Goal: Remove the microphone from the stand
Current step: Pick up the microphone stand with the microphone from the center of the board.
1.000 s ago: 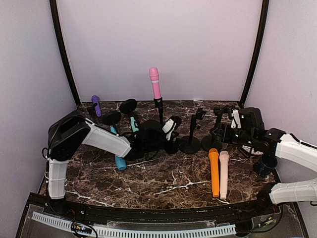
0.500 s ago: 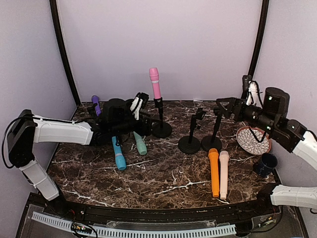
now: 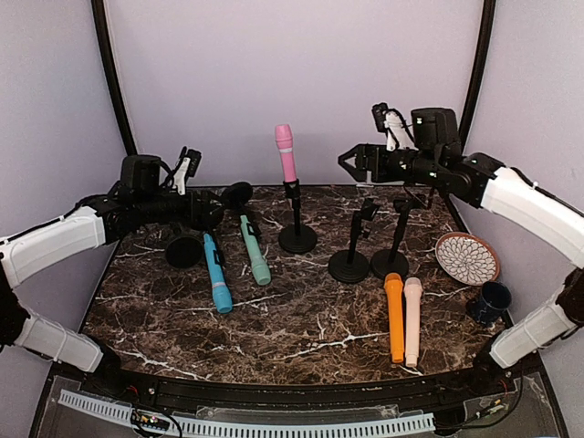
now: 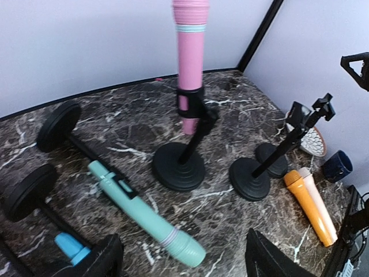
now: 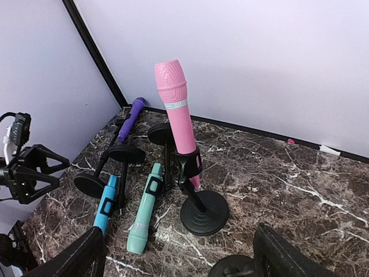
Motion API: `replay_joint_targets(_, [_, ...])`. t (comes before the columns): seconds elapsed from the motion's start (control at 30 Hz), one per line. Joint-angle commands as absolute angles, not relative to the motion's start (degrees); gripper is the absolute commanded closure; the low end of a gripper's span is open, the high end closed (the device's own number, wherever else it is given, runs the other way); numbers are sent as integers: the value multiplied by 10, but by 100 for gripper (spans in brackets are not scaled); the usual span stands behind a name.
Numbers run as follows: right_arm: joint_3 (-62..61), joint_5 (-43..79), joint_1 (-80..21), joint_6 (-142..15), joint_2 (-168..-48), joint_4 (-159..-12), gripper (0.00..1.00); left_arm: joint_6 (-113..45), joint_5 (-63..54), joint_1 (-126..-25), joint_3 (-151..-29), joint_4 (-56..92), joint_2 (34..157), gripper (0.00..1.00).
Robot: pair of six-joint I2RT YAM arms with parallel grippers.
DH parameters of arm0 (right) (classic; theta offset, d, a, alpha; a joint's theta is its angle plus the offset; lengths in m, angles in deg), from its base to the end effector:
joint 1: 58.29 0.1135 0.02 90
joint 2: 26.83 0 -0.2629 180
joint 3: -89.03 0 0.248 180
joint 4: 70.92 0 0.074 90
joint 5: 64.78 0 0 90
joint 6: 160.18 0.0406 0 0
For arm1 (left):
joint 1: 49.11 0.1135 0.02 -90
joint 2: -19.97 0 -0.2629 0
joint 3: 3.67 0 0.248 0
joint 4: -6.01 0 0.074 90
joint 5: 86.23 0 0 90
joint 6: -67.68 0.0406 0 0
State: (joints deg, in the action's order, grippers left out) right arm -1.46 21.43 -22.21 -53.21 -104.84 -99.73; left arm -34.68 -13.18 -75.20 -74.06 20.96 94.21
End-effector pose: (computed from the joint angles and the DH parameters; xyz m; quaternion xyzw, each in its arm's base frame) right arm 0.2550 0.1891 0.3921 -0.1523 0.7855 0.2913 0.5243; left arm 0.2668 -0.1438 0.3135 0.1813 0.7882 -0.3027 0.5042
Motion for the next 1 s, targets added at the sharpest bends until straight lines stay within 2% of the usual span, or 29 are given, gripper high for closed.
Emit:
replay_joint_targets(0.0, [-100,263,-189,-541,-1129,-1049,11,-307,-118,-695,-735,297,879,23])
replay_joint_targets(0.13, [-172,294,-163,-552,-1214,-1080,11,-293,-81,-645,-718,299,844,21])
replay_joint_targets(0.5, [-357,371,-122,-548,-1413,-1127,17,-290,-51,-636,-697,299,804,21])
replay_joint_targets(0.73, [-380,420,-116,-527,-1472,-1137,24,-290,-38,-636,-691,300,794,21])
replay_joint_targets(0.97, [-372,425,-115,-532,-1494,-1086,38,-293,-39,-636,-691,301,800,21])
